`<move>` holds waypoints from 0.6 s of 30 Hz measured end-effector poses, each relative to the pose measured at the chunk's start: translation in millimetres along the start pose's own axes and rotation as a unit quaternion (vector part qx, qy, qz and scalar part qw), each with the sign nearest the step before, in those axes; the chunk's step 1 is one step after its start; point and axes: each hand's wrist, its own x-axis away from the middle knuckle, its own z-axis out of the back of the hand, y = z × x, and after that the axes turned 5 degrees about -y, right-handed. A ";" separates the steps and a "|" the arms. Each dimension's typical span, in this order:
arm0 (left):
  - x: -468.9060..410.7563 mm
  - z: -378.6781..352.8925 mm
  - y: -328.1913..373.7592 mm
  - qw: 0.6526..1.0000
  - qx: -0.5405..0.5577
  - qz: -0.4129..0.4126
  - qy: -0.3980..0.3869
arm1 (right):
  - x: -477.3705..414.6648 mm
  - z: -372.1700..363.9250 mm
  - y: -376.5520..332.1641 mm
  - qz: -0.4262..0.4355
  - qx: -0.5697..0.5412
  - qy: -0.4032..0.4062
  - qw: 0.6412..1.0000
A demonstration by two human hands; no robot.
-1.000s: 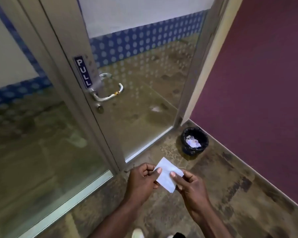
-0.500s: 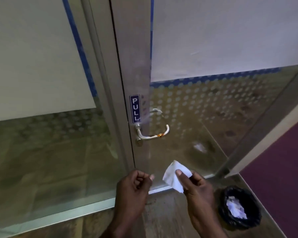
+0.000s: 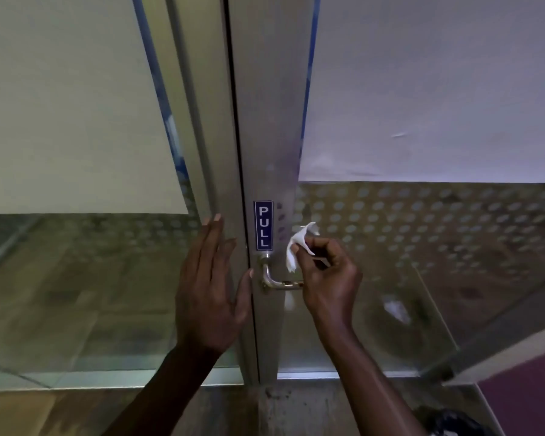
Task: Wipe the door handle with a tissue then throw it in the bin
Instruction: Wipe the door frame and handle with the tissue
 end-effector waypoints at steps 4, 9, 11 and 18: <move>-24.7 -5.4 -10.1 0.999 -0.033 0.006 -0.017 | -31.1 -37.0 -6.0 0.069 0.024 0.016 0.997; -36.5 -17.0 -36.9 0.998 -0.041 0.006 -0.054 | -39.5 -60.9 -9.1 0.181 0.087 0.063 0.978; -37.5 -24.2 -47.0 0.997 -0.051 -0.010 -0.057 | -35.3 -63.3 -0.2 0.192 0.125 0.080 0.970; -40.2 -42.0 -67.4 0.996 -0.063 -0.045 -0.053 | -31.6 -71.0 0.3 0.156 0.109 0.123 0.974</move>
